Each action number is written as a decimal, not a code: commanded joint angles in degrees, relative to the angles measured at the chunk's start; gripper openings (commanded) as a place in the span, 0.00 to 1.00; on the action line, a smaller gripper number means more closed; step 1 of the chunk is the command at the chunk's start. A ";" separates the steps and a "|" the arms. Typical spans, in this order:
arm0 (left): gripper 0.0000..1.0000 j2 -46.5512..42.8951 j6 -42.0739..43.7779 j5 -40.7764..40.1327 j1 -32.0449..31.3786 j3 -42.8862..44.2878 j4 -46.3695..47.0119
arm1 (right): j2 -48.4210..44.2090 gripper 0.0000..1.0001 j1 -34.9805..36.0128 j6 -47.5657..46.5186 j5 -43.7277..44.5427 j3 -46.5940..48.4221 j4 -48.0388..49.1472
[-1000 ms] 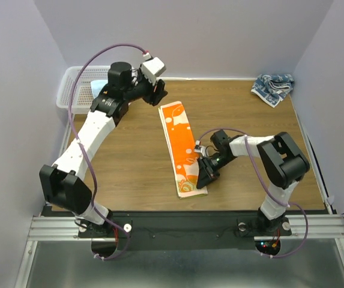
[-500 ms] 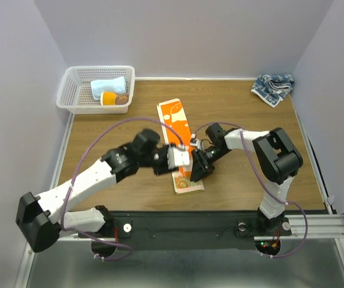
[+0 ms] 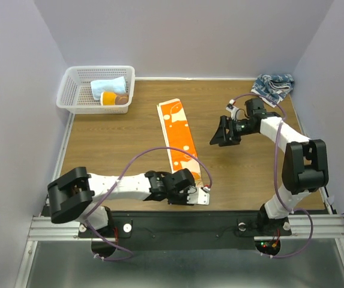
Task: Roll the towels
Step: Fold the towel
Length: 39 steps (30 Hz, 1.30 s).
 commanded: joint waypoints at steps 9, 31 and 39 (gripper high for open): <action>0.45 10.42 0.25 -3.41 -0.15 4.92 8.29 | -8.02 0.93 -0.92 -0.60 11.01 2.95 -2.70; 0.00 14.13 2.36 6.96 6.19 10.63 -1.28 | -7.76 0.94 -2.32 -3.33 10.30 7.26 -6.13; 0.00 6.93 -2.82 17.49 1.00 13.79 -10.68 | -9.43 1.00 -2.32 -3.42 10.83 7.79 -6.39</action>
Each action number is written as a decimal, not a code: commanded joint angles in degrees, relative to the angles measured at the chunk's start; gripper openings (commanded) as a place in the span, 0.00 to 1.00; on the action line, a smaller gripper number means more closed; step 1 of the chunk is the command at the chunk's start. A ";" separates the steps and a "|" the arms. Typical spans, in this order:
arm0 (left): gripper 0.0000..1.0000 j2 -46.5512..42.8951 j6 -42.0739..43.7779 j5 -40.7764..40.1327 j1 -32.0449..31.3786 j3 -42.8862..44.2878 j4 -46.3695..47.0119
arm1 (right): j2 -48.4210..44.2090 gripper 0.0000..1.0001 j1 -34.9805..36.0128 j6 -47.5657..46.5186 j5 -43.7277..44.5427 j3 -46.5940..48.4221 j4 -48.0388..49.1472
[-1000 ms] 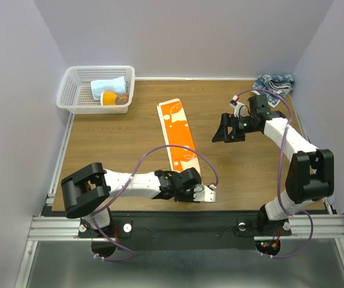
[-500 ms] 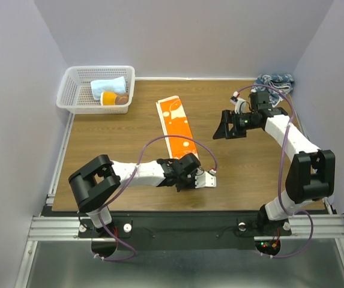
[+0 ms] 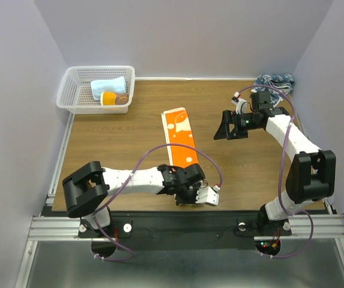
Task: Roll the towels
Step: Fold the towel
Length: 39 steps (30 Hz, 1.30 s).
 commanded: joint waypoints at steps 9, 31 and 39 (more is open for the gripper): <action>0.00 -4.55 -1.71 9.36 4.86 10.85 -11.41 | -2.17 1.00 -0.38 -2.77 -1.99 2.82 -0.53; 0.00 6.18 9.80 3.92 22.97 20.18 -4.65 | -0.59 1.00 -0.46 -3.47 -4.45 1.95 -1.59; 0.00 9.87 11.12 2.95 25.08 21.49 -2.72 | 0.20 1.00 -0.46 -3.74 -5.24 1.94 -1.76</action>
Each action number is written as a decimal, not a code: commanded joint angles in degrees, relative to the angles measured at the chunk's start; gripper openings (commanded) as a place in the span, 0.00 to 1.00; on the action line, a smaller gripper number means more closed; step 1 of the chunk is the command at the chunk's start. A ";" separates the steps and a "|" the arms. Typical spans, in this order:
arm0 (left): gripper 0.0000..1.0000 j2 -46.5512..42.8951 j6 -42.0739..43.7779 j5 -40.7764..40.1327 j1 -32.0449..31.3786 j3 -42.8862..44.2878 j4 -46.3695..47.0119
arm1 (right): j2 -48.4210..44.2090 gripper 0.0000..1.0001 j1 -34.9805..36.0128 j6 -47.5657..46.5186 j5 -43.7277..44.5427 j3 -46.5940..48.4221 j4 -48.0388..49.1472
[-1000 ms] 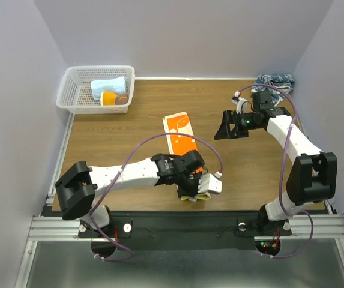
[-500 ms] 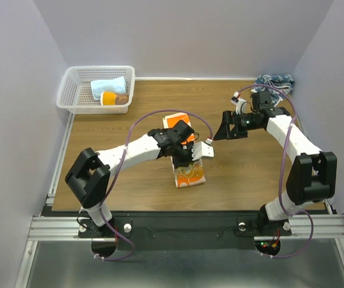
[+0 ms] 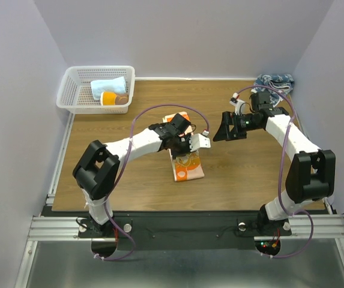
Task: Roll the towels
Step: Fold the towel
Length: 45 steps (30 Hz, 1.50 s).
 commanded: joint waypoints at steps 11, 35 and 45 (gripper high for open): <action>0.00 2.39 2.36 -0.42 1.57 2.98 3.32 | 1.26 1.00 -0.38 -1.56 -2.19 1.68 -0.96; 0.44 0.90 1.67 -0.42 5.61 9.66 1.66 | 3.80 0.84 -0.12 -3.23 -7.63 0.45 -0.61; 0.47 -8.85 -7.20 7.13 11.15 3.26 0.42 | 11.80 0.80 6.82 -0.15 -3.42 5.19 4.93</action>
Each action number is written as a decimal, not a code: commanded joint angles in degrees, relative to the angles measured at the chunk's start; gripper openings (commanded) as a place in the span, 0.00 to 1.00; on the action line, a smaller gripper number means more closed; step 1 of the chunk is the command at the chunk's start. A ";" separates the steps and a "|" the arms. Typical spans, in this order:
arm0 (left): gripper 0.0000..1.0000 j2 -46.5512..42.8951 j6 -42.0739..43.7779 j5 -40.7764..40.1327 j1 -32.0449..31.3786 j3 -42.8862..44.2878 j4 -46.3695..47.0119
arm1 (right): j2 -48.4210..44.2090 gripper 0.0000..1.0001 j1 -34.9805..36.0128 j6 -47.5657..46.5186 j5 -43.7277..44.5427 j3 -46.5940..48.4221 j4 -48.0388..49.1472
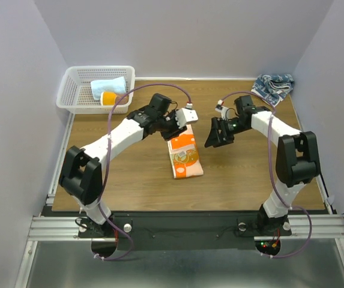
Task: Roll the towels
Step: Fold the towel
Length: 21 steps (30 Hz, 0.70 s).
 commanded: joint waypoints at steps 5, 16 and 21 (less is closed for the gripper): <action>0.50 -11.13 -10.23 6.16 2.92 -8.58 1.85 | 8.54 0.72 6.36 4.63 0.89 5.88 6.86; 0.51 -17.12 -12.17 6.34 2.92 -17.81 4.49 | 15.50 0.61 9.26 6.15 0.71 9.13 8.80; 0.51 -17.47 -12.08 6.16 3.00 -18.95 5.02 | 16.73 0.53 10.23 6.59 0.45 10.63 9.06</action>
